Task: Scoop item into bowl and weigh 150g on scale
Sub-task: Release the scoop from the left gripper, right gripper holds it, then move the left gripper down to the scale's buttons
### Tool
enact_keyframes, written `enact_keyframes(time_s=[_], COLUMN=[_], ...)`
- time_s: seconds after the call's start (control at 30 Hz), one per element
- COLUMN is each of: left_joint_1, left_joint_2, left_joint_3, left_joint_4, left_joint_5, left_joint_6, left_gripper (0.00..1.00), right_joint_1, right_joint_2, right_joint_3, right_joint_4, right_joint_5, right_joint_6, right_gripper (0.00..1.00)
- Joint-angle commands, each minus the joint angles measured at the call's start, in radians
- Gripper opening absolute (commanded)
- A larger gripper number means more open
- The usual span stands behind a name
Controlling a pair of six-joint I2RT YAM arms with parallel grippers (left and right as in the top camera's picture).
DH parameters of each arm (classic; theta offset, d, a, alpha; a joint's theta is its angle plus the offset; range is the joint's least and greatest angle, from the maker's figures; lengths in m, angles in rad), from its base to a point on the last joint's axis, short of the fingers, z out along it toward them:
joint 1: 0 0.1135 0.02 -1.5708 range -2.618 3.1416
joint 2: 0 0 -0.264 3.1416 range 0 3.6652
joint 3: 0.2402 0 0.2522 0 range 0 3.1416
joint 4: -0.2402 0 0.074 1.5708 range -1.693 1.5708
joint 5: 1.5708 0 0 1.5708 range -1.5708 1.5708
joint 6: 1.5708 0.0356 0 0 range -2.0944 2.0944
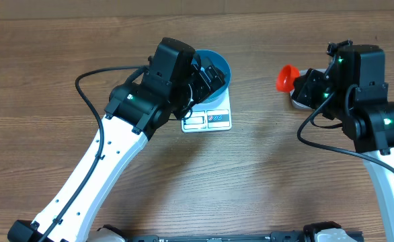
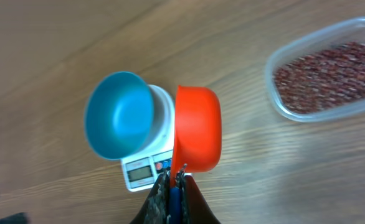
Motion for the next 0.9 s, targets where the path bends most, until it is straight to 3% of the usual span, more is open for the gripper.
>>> enact_keyframes(time_s=[0.0,0.17,0.37,0.47,0.5,0.57,0.6,0.63,0.67,0.87], left_joint_1=[-0.002,-0.002,-0.002,-0.002,-0.002,-0.002,-0.002,-0.002,-0.002,-0.002], left_joint_2=[0.002,0.004,0.008,0.009,0.009,0.009,0.009,0.009,0.009,0.009], left_joint_3=[0.017,0.017,0.017,0.016,0.016,0.016,0.016,0.016,0.016,0.014], left_joint_4=[-0.002,-0.023,-0.026,-0.026,-0.025,-0.026,-0.027,-0.027,-0.026,-0.026], left_joint_5=[-0.021,-0.045,-0.084,-0.084,-0.084,-0.086,-0.089,-0.089,-0.089,-0.142], left_joint_6=[0.211,0.304,0.317,0.419,0.477,0.565,0.592,0.634,0.668,0.812], left_gripper=[1.00,1.00,1.00,1.00,0.94,0.52,0.39,0.13,0.04,0.04], right_joint_1=[0.003,0.003,0.003,0.003,0.003,0.003,0.003,0.003,0.003,0.003], right_joint_2=[-0.006,-0.006,-0.006,-0.006,-0.006,-0.006,-0.006,-0.006,-0.006,-0.006], right_joint_3=[0.021,0.021,0.021,0.021,0.021,0.021,0.021,0.021,0.021,0.020], right_joint_4=[-0.009,-0.009,-0.005,-0.005,-0.005,-0.006,-0.006,-0.006,-0.006,-0.010], right_joint_5=[0.086,0.086,0.086,0.086,0.086,0.086,0.085,0.085,0.085,0.085], right_joint_6=[-0.024,-0.025,-0.025,-0.025,-0.025,-0.025,-0.025,-0.025,-0.025,-0.022], right_gripper=[0.04,0.04,0.04,0.04,0.04,0.04,0.04,0.04,0.04,0.04])
